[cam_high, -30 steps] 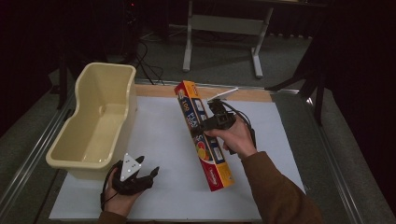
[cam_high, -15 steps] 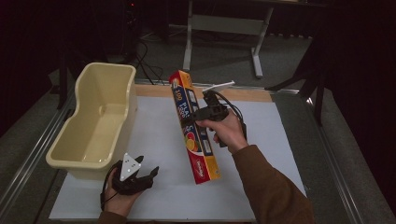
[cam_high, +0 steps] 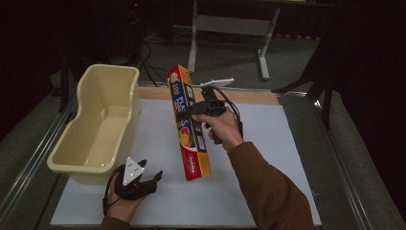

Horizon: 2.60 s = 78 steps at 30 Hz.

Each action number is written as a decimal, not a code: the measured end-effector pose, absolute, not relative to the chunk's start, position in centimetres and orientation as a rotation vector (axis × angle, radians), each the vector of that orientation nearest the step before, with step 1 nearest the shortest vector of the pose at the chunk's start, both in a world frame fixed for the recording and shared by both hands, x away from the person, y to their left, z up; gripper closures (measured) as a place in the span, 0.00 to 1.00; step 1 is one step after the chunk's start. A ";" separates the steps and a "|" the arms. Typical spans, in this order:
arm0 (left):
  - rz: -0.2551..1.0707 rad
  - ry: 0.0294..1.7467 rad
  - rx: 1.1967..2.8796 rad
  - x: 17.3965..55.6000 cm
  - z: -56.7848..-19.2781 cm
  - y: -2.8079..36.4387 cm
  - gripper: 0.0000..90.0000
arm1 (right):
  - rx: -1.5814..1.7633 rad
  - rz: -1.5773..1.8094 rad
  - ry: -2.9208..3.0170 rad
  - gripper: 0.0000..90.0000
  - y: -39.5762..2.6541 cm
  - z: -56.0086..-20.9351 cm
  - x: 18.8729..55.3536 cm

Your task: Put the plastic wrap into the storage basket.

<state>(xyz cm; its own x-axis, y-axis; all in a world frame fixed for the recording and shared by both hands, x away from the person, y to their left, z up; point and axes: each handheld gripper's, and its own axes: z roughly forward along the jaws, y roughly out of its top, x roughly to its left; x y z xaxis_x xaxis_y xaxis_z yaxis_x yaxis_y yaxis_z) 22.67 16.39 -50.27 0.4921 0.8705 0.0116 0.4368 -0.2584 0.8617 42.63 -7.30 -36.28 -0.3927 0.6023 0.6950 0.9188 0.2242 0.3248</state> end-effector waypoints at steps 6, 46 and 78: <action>0.634 1.086 1.878 22.7 -50.3 16.4 0.35 | -1.414 -1.028 -2.048 0.44 -6.7 -35.7 43.1; 0.619 1.095 1.862 22.6 -50.3 16.7 0.35 | -1.474 -1.204 -1.783 0.44 -2.7 -34.2 43.8; 0.620 1.100 1.834 22.5 -50.3 16.7 0.35 | -1.432 -1.238 -1.729 0.44 6.5 -33.7 44.3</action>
<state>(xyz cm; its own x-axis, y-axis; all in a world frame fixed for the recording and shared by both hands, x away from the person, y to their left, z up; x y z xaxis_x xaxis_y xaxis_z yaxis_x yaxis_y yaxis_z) 22.53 16.73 -50.34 0.4821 0.8758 -0.0223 0.4346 -0.2170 0.8741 44.30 6.47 -33.71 -0.2643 0.4284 0.8641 0.9560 -0.0020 0.2934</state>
